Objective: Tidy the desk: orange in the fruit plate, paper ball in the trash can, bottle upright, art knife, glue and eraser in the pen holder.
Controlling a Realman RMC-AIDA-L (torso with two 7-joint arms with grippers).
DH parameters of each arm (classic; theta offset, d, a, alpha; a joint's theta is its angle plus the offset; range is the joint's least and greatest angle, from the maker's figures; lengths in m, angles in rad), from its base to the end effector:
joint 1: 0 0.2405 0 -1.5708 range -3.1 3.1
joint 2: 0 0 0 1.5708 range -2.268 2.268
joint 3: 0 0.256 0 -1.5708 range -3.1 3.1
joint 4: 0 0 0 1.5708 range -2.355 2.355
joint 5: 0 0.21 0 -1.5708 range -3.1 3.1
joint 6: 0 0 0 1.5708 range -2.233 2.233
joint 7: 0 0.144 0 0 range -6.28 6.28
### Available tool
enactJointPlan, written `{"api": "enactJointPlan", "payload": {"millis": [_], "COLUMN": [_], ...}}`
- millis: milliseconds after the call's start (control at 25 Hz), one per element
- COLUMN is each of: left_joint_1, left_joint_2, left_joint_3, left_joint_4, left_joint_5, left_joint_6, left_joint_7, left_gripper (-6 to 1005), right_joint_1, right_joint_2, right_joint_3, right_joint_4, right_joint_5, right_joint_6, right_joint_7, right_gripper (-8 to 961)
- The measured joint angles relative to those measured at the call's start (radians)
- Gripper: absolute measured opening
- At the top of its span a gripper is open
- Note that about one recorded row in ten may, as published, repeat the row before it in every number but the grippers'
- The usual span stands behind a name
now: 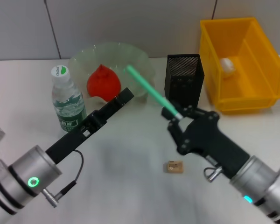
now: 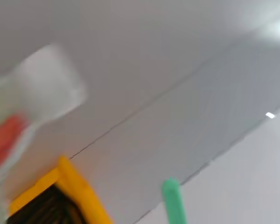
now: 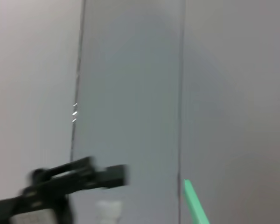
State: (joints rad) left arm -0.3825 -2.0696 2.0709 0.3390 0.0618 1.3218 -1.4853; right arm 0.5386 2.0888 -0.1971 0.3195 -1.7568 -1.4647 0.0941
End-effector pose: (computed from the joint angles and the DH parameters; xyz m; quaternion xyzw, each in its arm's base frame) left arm -0.2425 0.2946 -0.0669 -0.6672 -0.5157 -0.5310 0.0834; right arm 0.2314 0.2771 -0.0937 -0.8200 0.0989 0.4158 0.3805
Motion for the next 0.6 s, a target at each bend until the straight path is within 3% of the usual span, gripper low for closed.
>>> {"api": "enactJointPlan", "payload": {"millis": [80,160,200,240,280,320,360,440,480,520,600], "left_joint_1": [0.0,0.0,-0.012,-0.018,-0.018,-0.018,-0.036,-0.045,-0.057,-0.061,-0.072], "left_joint_2": [0.007,0.007,0.028,0.032,0.032,0.032,0.045,0.048,0.05,0.051,0.052], "left_joint_3": [0.0,0.0,0.001,-0.001,-0.001,-0.001,-0.007,-0.007,-0.007,-0.007,-0.007], "left_joint_4": [-0.01,-0.01,-0.069,-0.09,-0.09,-0.09,-0.116,-0.128,-0.148,-0.157,-0.186], "left_joint_5": [0.005,0.005,0.027,0.055,0.055,0.055,0.187,0.238,0.282,0.294,0.314], "left_joint_6": [0.046,0.046,0.199,0.24,0.24,0.24,0.266,0.264,0.262,0.261,0.258], "left_joint_7": [0.07,0.07,0.241,0.291,0.291,0.291,0.401,0.435,0.47,0.482,0.509], "left_gripper": [832,828,826,825,823,821,819,819,819,819,819], "right_joint_1": [-0.008,-0.009,-0.009,-0.008,-0.005,-0.005,-0.004,-0.001,0.006,0.006,0.016], "right_joint_2": [-0.003,-0.004,-0.005,-0.006,-0.008,-0.008,-0.008,-0.009,-0.01,-0.01,-0.017], "right_joint_3": [0.001,-0.002,-0.006,-0.012,-0.026,-0.026,-0.037,-0.068,-0.105,-0.105,-0.16], "right_joint_4": [-0.08,-0.11,-0.147,-0.192,-0.286,-0.286,-0.342,-0.474,-0.61,-0.61,-0.762], "right_joint_5": [-0.002,-0.003,-0.003,-0.005,-0.014,-0.014,-0.02,-0.028,-0.031,-0.031,-0.032], "right_joint_6": [-0.046,-0.058,-0.07,-0.079,-0.103,-0.103,-0.119,-0.15,-0.171,-0.171,-0.181], "right_joint_7": [0.184,0.248,0.341,0.428,0.594,0.594,0.684,0.859,1.032,1.032,1.23], "right_gripper": [160,160,161,161,161,161,161,161,161,161,161]}}
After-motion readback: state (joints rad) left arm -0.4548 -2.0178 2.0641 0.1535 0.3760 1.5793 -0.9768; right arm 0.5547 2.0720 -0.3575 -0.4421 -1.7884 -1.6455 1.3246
